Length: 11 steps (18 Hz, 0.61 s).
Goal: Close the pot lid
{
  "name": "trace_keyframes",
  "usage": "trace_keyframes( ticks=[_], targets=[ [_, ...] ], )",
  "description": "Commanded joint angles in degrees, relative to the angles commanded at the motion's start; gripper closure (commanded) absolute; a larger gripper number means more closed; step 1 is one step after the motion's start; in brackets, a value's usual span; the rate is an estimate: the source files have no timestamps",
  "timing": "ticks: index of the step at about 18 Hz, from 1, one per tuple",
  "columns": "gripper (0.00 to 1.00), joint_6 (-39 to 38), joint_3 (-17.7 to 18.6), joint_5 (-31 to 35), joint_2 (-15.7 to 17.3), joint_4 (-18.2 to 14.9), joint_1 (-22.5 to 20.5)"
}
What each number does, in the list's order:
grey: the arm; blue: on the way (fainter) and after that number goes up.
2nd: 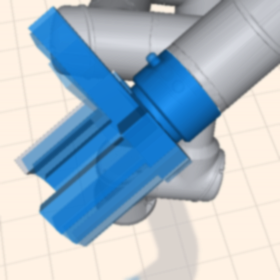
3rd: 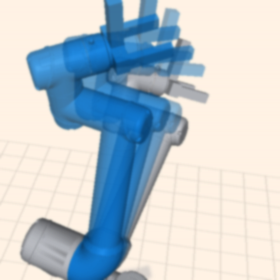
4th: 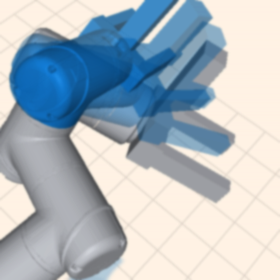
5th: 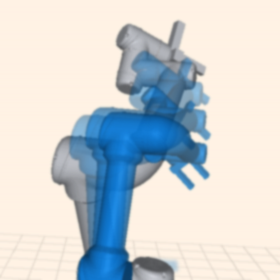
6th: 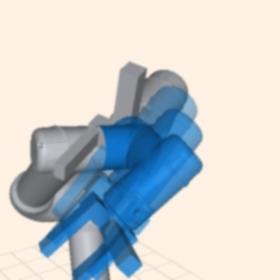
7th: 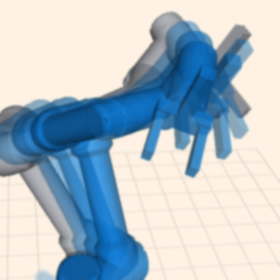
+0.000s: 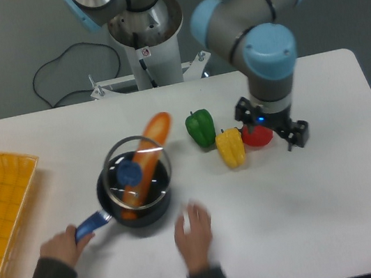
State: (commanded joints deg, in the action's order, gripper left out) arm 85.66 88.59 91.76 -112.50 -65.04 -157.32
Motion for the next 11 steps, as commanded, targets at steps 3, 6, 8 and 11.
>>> trace_keyframes(
  ticks=[3,6,8,11],
  targets=[
    [0.0,2.66,-0.53,-0.17,-1.06,0.09,-2.72],
    [0.0,10.46,-1.06,-0.88,-2.46,-0.09,-4.93],
    [0.0,12.24,-1.49,-0.97,-2.55,-0.17,-5.37],
    [0.0,12.07,-2.11,-0.97,-1.94,-0.44,-5.37]
  ],
)
